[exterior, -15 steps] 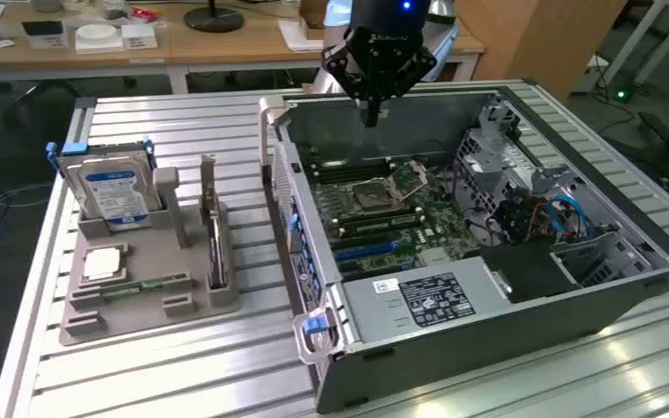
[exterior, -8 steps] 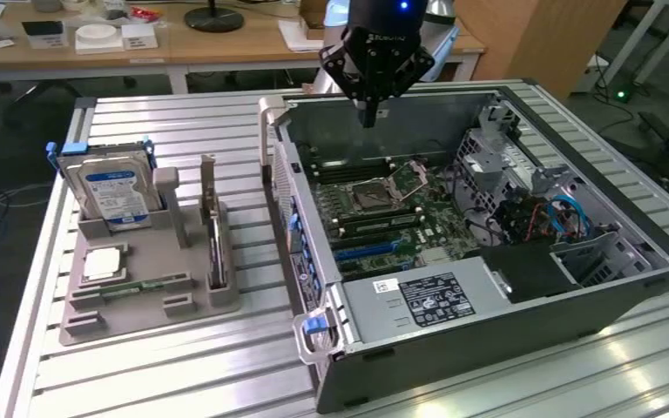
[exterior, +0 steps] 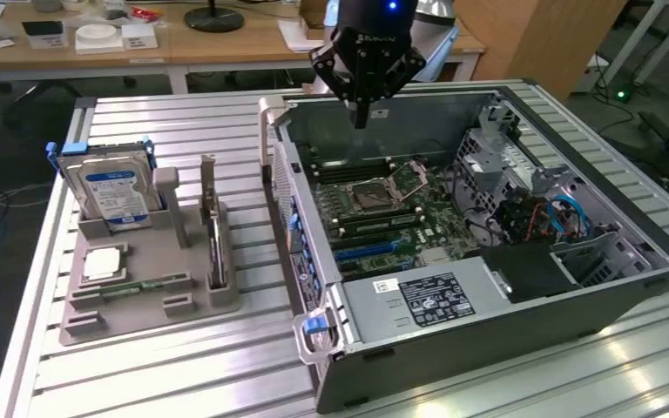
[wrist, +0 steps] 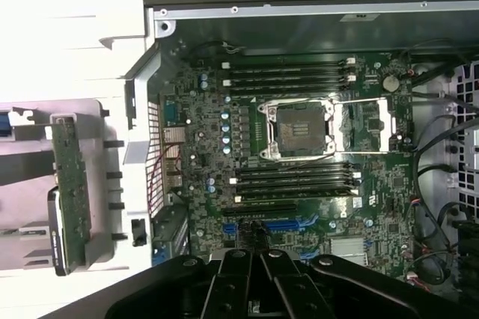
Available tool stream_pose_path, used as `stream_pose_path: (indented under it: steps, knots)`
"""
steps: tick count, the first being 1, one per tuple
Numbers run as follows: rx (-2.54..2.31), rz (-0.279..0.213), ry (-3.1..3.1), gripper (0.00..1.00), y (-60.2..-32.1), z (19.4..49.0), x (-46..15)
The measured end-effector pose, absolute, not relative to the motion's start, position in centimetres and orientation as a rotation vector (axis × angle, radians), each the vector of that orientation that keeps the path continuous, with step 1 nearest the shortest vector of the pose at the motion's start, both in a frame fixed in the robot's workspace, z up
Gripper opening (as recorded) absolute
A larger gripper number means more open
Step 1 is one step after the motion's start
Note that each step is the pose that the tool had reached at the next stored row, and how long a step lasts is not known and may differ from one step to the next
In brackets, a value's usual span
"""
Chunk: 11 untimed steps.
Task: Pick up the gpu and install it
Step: 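Reach for the gpu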
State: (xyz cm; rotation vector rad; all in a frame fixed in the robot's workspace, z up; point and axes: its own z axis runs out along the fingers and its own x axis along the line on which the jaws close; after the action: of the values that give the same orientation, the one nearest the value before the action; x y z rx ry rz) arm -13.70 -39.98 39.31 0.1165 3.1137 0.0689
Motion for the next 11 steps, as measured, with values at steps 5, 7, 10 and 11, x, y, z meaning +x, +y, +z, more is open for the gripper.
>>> stream_pose_path:
  steps: [5,7,10,11]
  knots:
    - [0.117,0.069,3.114,0.11,-40.0,39.3,-14.3]
    - [0.117,0.069,3.114,0.11,-40.0,39.3,-14.5]
    - [0.117,0.069,3.114,0.11,-40.0,39.3,-14.8]
    - [0.117,0.069,3.114,0.11,-40.0,39.3,-14.9]
